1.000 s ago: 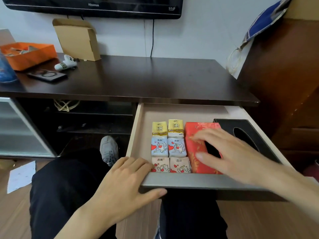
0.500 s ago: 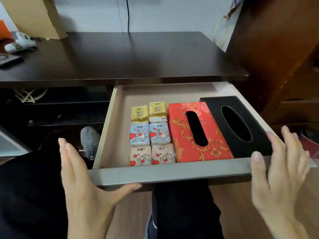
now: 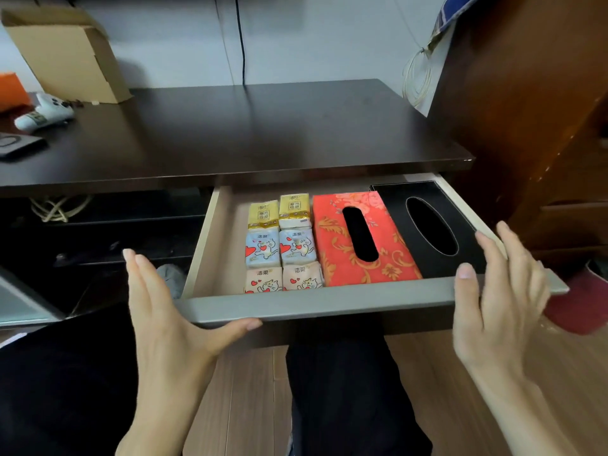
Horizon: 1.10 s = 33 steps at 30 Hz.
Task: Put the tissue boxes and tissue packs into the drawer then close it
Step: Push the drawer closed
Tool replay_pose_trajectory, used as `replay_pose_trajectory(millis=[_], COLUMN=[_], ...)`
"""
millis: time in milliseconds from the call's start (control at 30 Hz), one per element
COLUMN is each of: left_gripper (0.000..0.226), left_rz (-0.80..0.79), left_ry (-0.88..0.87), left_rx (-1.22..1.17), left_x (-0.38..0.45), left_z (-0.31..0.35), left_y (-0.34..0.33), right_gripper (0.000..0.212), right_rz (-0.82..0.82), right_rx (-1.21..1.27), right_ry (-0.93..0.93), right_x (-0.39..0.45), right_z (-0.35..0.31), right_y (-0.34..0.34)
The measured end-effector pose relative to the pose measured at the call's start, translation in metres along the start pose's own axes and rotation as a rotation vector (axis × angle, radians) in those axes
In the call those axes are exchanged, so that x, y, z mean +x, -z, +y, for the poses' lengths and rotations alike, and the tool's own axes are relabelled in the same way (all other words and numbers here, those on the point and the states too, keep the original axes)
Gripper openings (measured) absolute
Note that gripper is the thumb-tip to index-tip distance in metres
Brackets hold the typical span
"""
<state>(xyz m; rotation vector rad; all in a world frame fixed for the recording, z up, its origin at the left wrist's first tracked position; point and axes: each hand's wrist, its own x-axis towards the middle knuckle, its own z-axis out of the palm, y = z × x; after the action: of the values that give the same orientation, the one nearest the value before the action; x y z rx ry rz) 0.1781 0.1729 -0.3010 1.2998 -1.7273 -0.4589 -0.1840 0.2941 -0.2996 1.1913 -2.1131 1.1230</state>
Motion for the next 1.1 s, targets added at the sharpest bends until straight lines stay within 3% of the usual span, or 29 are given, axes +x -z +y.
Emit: replay_pose_trajectory(millis=[100, 267, 467, 567, 700, 767, 933, 1100], left_gripper=[0.151, 0.147, 0.143, 0.127, 0.087, 0.079, 0.086, 0.092], left_rz=[-0.013, -0.022, 0.041, 0.164, 0.361, 0.3, -0.004, -0.09], left_ry=[0.003, 0.004, 0.059, 0.158, 0.286, 0.196, 0.007, -0.022], left_rx=[0.037, 0.072, -0.033, -0.185, -0.302, -0.237, -0.016, 0.137], left_x=[0.022, 0.063, 0.11, 0.113, 0.09, 0.076, 0.076, 0.09], left_z=[0.038, 0.026, 0.018, 0.013, 0.012, 0.007, -0.001, -0.013], left_y=[-0.028, -0.051, -0.087, -0.11, -0.13, -0.14, -0.158, -0.167], right_gripper=[0.05, 0.053, 0.078, 0.092, 0.096, 0.095, 0.093, 0.094], right_rz=[-0.009, -0.014, -0.029, -0.016, -0.016, -0.028, -0.162, -0.195], right_rx=[0.017, 0.08, 0.148, 0.218, 0.412, 0.457, 0.496, 0.411], right_ry=[-0.031, -0.118, -0.259, -0.359, -0.453, -0.492, -0.546, -0.477], right_x=[0.014, 0.036, 0.049, 0.059, 0.067, 0.068, 0.066, 0.072], right_z=[0.004, 0.004, -0.004, -0.012, -0.022, -0.021, -0.017, -0.011], right_y=[-0.021, -0.059, -0.101, -0.118, -0.14, -0.15, -0.166, -0.178])
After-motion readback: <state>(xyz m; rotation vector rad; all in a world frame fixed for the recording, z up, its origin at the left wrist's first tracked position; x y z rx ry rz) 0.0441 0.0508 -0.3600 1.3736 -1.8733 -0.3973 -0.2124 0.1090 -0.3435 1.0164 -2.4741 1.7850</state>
